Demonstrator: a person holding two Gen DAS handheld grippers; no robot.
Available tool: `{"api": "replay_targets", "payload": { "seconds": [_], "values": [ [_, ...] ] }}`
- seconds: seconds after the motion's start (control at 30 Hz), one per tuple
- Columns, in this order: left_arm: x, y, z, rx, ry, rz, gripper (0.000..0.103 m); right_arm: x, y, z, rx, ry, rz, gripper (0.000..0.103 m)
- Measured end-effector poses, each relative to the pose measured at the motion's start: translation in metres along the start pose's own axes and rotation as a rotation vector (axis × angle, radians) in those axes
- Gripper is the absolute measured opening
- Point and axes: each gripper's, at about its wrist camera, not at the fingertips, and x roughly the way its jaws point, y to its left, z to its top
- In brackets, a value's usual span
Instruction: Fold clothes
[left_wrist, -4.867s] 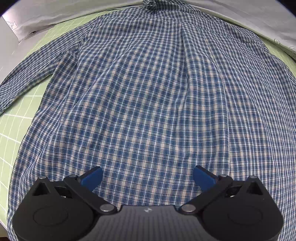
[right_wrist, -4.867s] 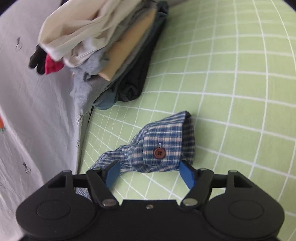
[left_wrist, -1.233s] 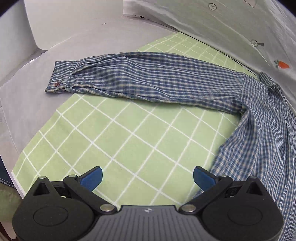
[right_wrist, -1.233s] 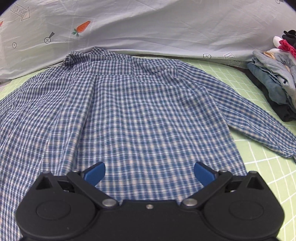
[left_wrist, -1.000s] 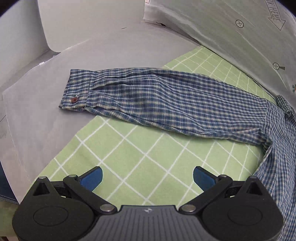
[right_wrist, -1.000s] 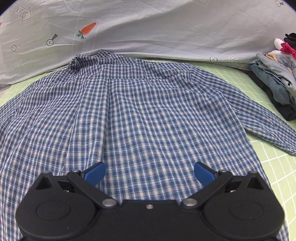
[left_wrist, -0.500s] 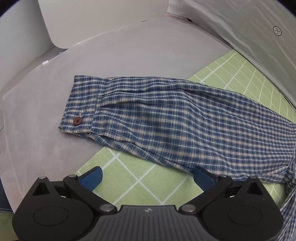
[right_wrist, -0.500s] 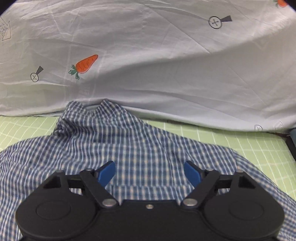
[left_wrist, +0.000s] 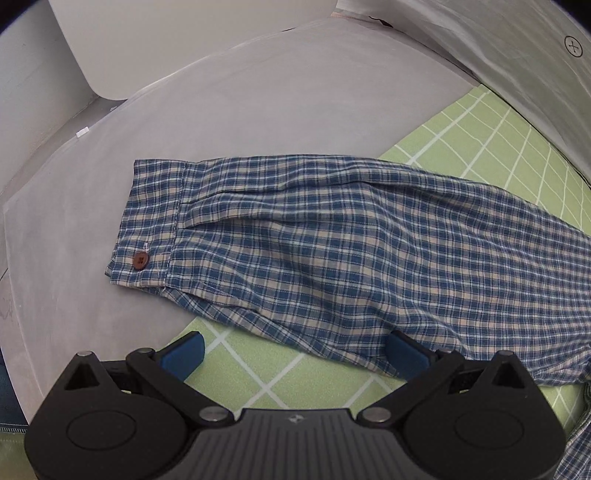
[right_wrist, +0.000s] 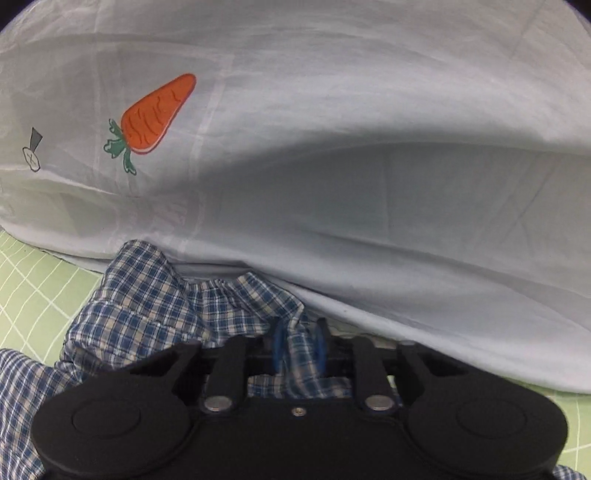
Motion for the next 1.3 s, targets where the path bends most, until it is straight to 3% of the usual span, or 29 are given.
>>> {"api": "replay_targets", "payload": {
  "seconds": [0.23, 0.3, 0.37, 0.5, 0.6, 0.67, 0.73, 1.03, 1.17, 1.3],
  "values": [
    [0.000, 0.000, 0.003, 0.011, -0.004, -0.004, 0.103, -0.080, 0.019, -0.017, -0.114, -0.270, -0.046, 0.006],
    [0.000, 0.001, 0.003, 0.013, -0.006, -0.005, 0.103, -0.102, 0.019, -0.014, -0.115, -0.360, -0.106, 0.006],
    [0.000, 0.000, 0.002, 0.014, -0.009, -0.005, 0.103, -0.106, 0.015, -0.008, -0.117, -0.389, -0.199, 0.006],
    [0.001, 0.000, 0.003, 0.017, -0.016, -0.006, 0.103, -0.071, -0.012, -0.001, -0.046, -0.272, -0.301, 0.009],
    [0.001, 0.000, 0.003, 0.025, -0.022, -0.009, 0.103, -0.046, -0.018, 0.000, 0.012, -0.148, -0.394, 0.037],
    [0.001, 0.000, 0.001, 0.028, -0.028, -0.011, 0.103, -0.055, -0.017, -0.002, 0.091, -0.168, -0.417, 0.071],
    [0.000, 0.000, 0.000, 0.025, -0.034, -0.010, 0.103, -0.072, -0.011, -0.009, 0.167, -0.189, -0.402, 0.081],
    [0.000, -0.002, 0.001, 0.025, -0.038, -0.010, 0.103, -0.106, 0.083, -0.086, 0.139, -0.049, -0.198, 0.080],
    [-0.004, 0.005, 0.001, 0.022, -0.028, 0.005, 0.103, -0.120, 0.104, -0.120, 0.179, 0.016, -0.171, 0.080],
    [-0.016, 0.020, -0.001, 0.009, -0.051, -0.027, 0.103, -0.140, 0.104, -0.149, 0.240, 0.049, -0.189, 0.088]
  ]
}}
